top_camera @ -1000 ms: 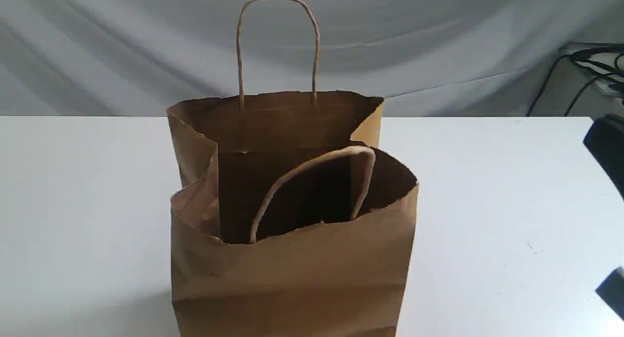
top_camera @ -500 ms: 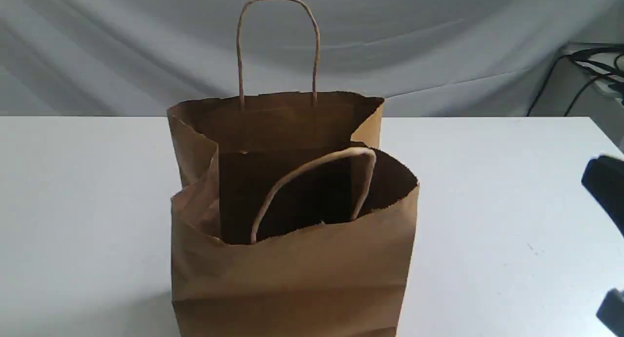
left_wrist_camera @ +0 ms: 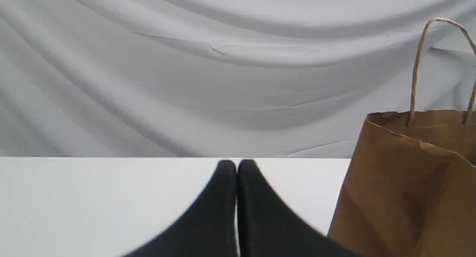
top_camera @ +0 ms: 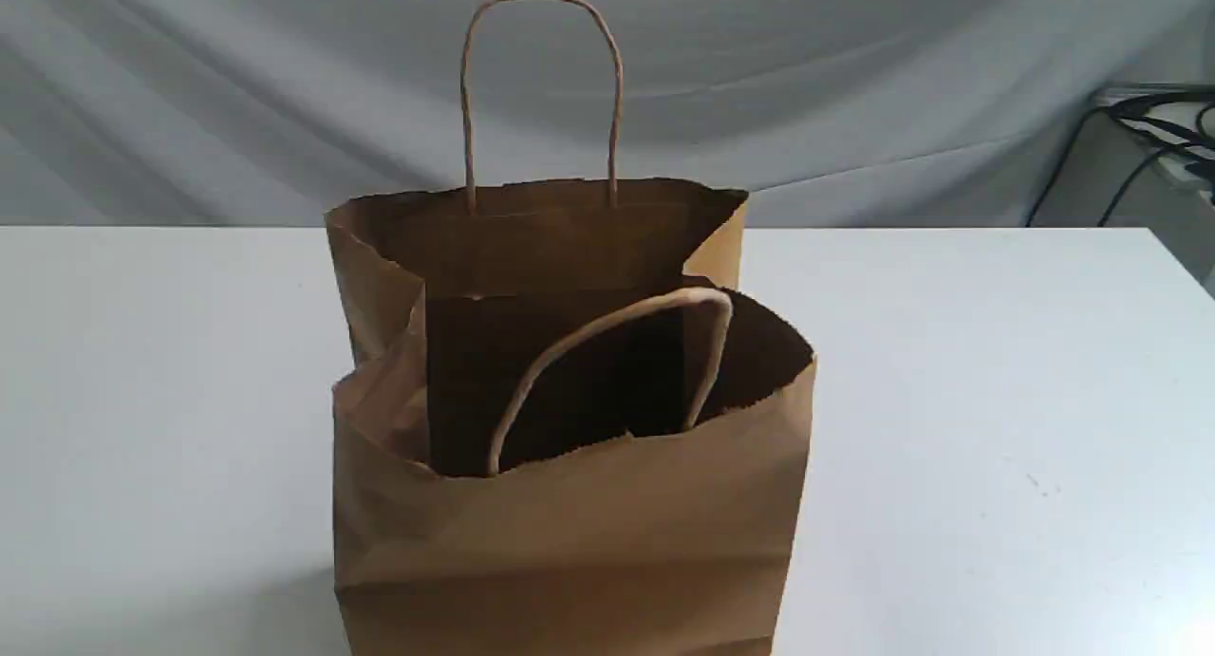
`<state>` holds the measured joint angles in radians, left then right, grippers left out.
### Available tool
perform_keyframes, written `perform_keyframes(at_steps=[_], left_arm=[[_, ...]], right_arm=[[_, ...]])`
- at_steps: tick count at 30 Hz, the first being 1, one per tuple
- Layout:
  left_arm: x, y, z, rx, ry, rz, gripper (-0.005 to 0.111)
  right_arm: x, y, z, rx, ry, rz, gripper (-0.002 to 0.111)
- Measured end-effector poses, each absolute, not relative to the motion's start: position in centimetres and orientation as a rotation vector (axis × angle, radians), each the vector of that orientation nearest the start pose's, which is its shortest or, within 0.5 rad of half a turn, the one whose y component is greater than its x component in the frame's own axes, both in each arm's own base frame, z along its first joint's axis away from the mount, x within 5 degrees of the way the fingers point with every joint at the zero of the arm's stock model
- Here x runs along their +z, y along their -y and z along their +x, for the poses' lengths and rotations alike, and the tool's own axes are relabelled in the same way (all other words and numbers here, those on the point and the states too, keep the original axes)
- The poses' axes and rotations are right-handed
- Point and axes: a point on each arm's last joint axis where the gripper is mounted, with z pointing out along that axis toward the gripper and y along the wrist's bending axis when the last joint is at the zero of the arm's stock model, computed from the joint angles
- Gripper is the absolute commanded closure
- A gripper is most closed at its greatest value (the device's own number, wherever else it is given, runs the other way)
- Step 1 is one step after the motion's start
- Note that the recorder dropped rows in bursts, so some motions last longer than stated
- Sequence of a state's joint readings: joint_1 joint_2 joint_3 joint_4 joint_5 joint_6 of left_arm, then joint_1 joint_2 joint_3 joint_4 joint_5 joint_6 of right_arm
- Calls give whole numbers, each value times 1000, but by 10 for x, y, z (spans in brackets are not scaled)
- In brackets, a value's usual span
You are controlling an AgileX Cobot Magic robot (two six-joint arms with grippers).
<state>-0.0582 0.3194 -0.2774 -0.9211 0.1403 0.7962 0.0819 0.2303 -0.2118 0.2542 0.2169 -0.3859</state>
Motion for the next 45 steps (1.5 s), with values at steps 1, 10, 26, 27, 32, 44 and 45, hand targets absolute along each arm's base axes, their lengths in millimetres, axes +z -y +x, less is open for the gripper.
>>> perform_keyframes(at_steps=[1,10,26,27,32,44,45], left_arm=[[278,15,83,-228,-1615,37,107],[278,15,83,-227,-1614,35,107],[278,15,83,-227,-1614,35,107],[278,15,83,-227,-1614,35,107],[278,15,83,-227,-1614,35,107],[278,15,83,-227,-1614,35,107],[278,15,83,-227,-1614,35,107]], right_arm=[[246,-10,71,-3,-1697,-217,108],[200,-2,61,-153,-1673,-193,108],[193,0,56,-237,-1706,-257,108],[193,0,56,-234,-1706,-255,108],[193,0,56,-228,-1707,-251,108],[193,0,56,-226,-1707,-249,108],[193,0,56,-226,-1707,-249,108]])
